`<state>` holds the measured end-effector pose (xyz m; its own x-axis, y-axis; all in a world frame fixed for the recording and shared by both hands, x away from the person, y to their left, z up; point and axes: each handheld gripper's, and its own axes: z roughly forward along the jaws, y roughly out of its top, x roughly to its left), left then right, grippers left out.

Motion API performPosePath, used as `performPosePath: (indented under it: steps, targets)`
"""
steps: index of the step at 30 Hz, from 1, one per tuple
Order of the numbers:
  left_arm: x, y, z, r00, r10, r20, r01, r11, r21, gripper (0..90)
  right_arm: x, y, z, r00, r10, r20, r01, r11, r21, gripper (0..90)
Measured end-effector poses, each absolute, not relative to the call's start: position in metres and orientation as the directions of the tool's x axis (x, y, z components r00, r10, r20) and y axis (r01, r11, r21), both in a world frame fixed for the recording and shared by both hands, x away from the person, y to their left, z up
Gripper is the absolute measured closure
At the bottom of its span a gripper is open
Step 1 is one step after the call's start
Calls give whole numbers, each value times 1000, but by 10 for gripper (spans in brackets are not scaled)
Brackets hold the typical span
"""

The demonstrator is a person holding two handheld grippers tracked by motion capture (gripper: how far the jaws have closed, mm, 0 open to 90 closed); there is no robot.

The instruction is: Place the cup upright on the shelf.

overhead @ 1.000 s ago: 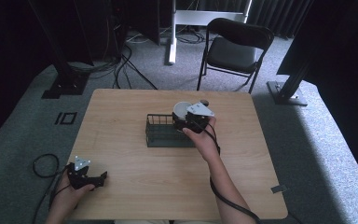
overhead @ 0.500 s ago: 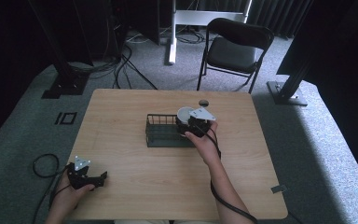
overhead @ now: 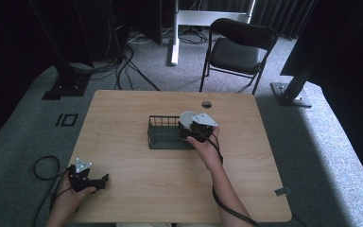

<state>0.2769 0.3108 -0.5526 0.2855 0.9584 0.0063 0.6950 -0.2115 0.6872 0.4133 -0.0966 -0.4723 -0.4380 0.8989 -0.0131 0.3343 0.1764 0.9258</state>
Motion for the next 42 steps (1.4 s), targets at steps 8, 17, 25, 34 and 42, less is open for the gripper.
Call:
performPosePath:
  steps: [8,17,25,34,42]
  targets:
    - [277,311,-553,286,958,6,695,-211,687,12,414,-98,-470,-454,891,1,344,174,923,124]
    - [277,311,-553,285,958,6,695,-211,687,12,407,-102,-459,-462,887,9,307,150,940,112]
    - [277,311,-553,285,958,6,695,-211,687,12,400,-109,-454,-472,882,-10,289,165,943,113]
    - [277,311,-553,286,958,7,695,-212,687,12,389,-121,-457,-474,880,-21,288,178,941,112]
    - [277,311,-553,285,959,6,695,-211,688,12,380,-128,-464,-473,879,-56,283,211,935,113]
